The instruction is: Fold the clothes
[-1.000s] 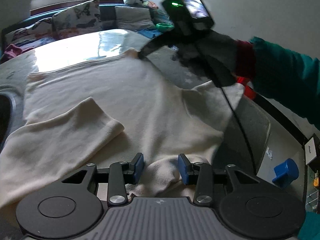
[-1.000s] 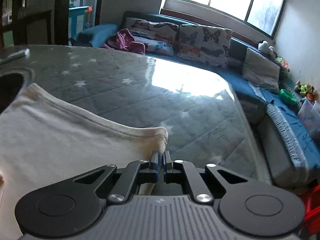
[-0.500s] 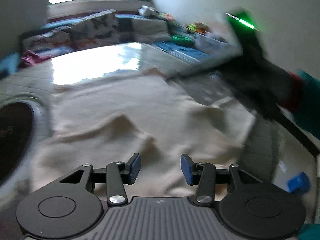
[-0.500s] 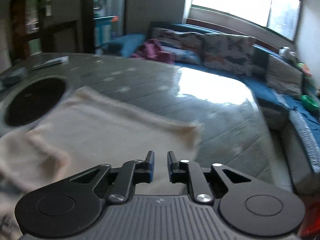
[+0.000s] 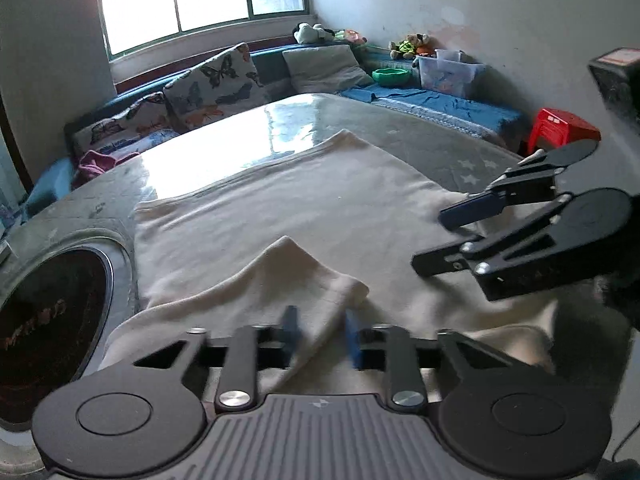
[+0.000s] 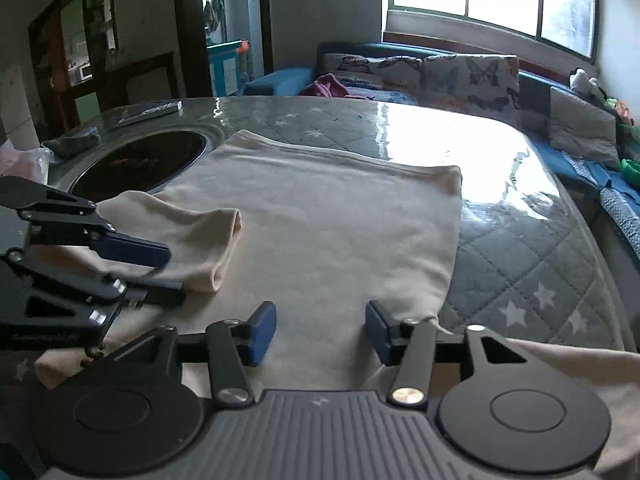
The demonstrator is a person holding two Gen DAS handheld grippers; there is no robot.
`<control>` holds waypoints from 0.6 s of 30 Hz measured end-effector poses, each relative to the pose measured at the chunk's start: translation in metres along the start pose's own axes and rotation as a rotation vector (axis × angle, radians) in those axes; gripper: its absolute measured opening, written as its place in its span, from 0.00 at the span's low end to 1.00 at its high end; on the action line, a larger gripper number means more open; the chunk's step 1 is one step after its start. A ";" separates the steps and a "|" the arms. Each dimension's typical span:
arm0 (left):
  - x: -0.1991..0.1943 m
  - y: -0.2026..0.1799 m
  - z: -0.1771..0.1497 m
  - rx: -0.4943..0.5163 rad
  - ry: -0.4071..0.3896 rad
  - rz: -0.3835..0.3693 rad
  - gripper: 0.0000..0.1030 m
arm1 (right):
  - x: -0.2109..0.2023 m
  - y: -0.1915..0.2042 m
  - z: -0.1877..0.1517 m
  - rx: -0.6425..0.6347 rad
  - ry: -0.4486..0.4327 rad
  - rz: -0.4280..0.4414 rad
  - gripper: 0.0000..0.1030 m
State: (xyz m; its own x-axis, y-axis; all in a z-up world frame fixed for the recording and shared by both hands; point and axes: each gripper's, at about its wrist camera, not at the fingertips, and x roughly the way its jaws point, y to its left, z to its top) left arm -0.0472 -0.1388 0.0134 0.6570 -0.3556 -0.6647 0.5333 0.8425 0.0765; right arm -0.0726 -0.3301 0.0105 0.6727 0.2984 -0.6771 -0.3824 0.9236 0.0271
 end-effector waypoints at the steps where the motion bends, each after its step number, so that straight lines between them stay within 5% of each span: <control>1: 0.000 0.004 0.000 -0.025 -0.003 -0.002 0.13 | 0.000 0.000 -0.001 0.002 -0.004 -0.003 0.57; 3: -0.002 0.014 0.000 -0.080 -0.015 -0.003 0.05 | 0.000 0.000 -0.003 0.013 -0.009 -0.001 0.60; 9: -0.052 0.080 -0.002 -0.327 -0.134 0.081 0.03 | 0.002 0.007 -0.007 0.000 -0.013 0.000 0.75; 14: -0.113 0.143 -0.024 -0.510 -0.233 0.226 0.03 | 0.003 0.009 -0.007 0.003 -0.011 0.002 0.80; 18: -0.142 0.176 -0.055 -0.592 -0.234 0.357 0.02 | 0.003 0.011 -0.008 -0.005 -0.011 -0.006 0.82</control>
State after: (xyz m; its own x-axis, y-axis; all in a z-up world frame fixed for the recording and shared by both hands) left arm -0.0765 0.0823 0.0804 0.8690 -0.0395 -0.4932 -0.0688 0.9775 -0.1994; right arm -0.0805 -0.3208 0.0031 0.6817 0.2957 -0.6692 -0.3818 0.9241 0.0194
